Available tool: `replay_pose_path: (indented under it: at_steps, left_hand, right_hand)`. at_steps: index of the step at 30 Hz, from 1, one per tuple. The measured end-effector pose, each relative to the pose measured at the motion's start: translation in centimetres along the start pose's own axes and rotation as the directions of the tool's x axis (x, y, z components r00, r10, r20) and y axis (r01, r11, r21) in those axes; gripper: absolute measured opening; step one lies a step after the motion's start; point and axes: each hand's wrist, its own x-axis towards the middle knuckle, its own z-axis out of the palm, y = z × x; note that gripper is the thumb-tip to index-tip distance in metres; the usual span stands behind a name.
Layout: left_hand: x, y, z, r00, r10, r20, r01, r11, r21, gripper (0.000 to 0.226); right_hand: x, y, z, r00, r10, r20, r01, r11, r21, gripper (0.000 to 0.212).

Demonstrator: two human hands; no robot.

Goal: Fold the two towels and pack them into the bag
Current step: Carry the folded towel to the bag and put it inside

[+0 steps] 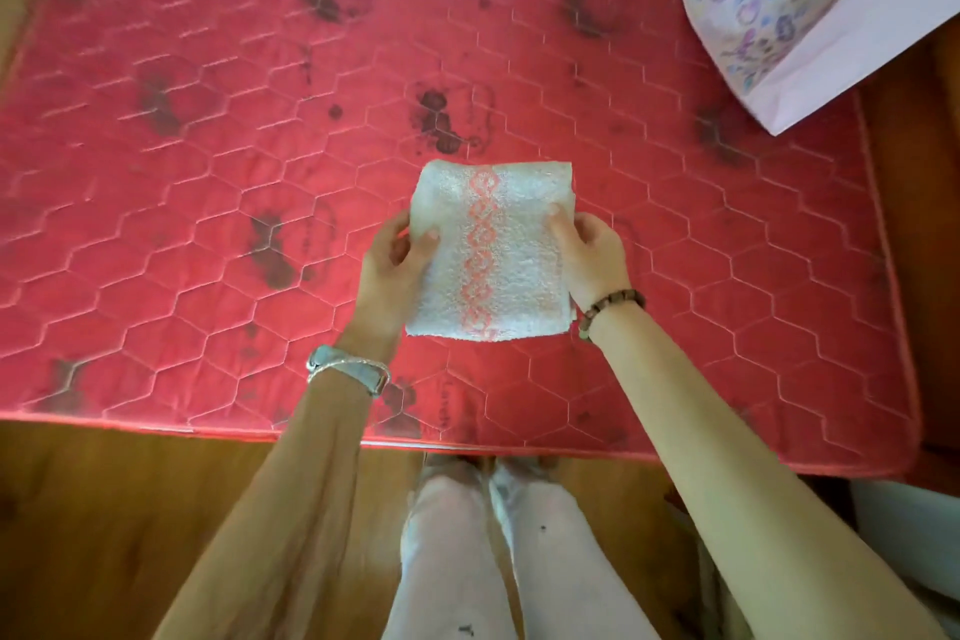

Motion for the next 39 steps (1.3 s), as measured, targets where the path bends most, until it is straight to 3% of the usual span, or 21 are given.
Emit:
replay_pose_path:
  at_steps: [9, 13, 22, 26, 31, 39]
  left_hand:
    - [-6.8, 8.6, -3.5, 0.986, 0.162, -0.049, -0.165, 0.984, -0.062, 0.04]
    - [-9.4, 10.6, -5.9, 0.973, 0.201, -0.116, -0.212, 0.972, -0.096, 0.035]
    - [-13.6, 12.0, -9.9, 0.932, 0.252, -0.261, -0.287, 0.952, -0.107, 0.03]
    - [-15.1, 11.2, -11.1, 0.929, 0.24, -0.281, -0.29, 0.945, -0.152, 0.031]
    - [-17.3, 9.9, -13.3, 0.926, 0.227, -0.302, -0.293, 0.936, -0.195, 0.033]
    - [-22.7, 7.3, -20.7, 0.92, 0.203, -0.335, -0.287, 0.931, -0.225, 0.038]
  right_hand:
    - [-5.2, -9.6, -2.1, 0.968, -0.188, 0.166, 0.206, 0.973, -0.099, 0.043]
    - [-7.3, -12.8, -1.4, 0.926, -0.255, 0.278, 0.282, 0.957, -0.061, 0.034]
    - [-10.8, -15.9, 1.0, 0.856, -0.249, 0.452, 0.272, 0.962, 0.014, 0.037]
    - [-12.0, -15.8, 2.0, 0.838, -0.25, 0.484, 0.283, 0.959, 0.005, 0.02]
    - [-14.6, -15.6, 3.6, 0.828, -0.227, 0.513, 0.273, 0.962, -0.014, 0.017]
    - [-21.6, -14.8, 9.3, 0.808, -0.215, 0.549, 0.297, 0.953, -0.064, 0.032]
